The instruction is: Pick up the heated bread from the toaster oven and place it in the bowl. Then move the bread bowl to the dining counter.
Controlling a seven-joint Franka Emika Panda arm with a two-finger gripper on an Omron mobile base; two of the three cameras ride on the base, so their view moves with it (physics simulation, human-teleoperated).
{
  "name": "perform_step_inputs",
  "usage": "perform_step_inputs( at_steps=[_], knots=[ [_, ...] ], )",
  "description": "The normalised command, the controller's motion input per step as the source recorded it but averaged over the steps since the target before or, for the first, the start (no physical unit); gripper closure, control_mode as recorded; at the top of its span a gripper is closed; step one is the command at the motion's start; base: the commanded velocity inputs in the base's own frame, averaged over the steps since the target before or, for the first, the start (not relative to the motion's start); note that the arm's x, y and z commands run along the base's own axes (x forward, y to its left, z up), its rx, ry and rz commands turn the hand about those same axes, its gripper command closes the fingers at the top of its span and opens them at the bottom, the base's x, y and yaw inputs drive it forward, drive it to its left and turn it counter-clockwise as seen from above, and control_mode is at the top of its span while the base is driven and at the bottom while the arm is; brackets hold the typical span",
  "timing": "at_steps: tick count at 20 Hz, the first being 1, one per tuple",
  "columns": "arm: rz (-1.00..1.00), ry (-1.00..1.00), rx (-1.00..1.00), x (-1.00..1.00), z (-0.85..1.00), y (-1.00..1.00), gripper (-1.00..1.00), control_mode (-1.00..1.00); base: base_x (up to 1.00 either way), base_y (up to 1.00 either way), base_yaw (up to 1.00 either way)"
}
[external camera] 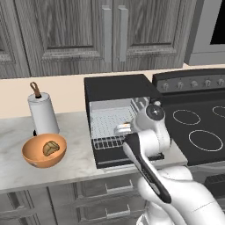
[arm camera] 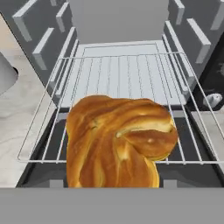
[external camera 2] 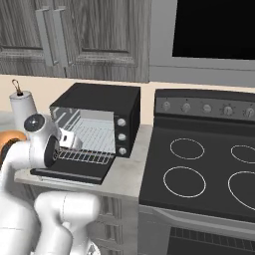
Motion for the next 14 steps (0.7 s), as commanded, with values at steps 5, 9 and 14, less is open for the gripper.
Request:
perform_step_inputs(
  at_steps=[5, 9, 14],
  knots=[
    [0.33, 0.01, -0.06, -1.0, 0.95, 1.0, 1.0, -1.0, 0.0, 0.0, 0.0],
    [0.35, 0.07, -0.07, -0.95, 1.0, 1.0, 1.0, -1.0, 0.0, 0.0, 0.0],
    [0.37, 0.08, -0.11, -0.28, 0.26, 1.0, 1.0, -1.0, 0.0, 0.0, 0.0]
  ],
)
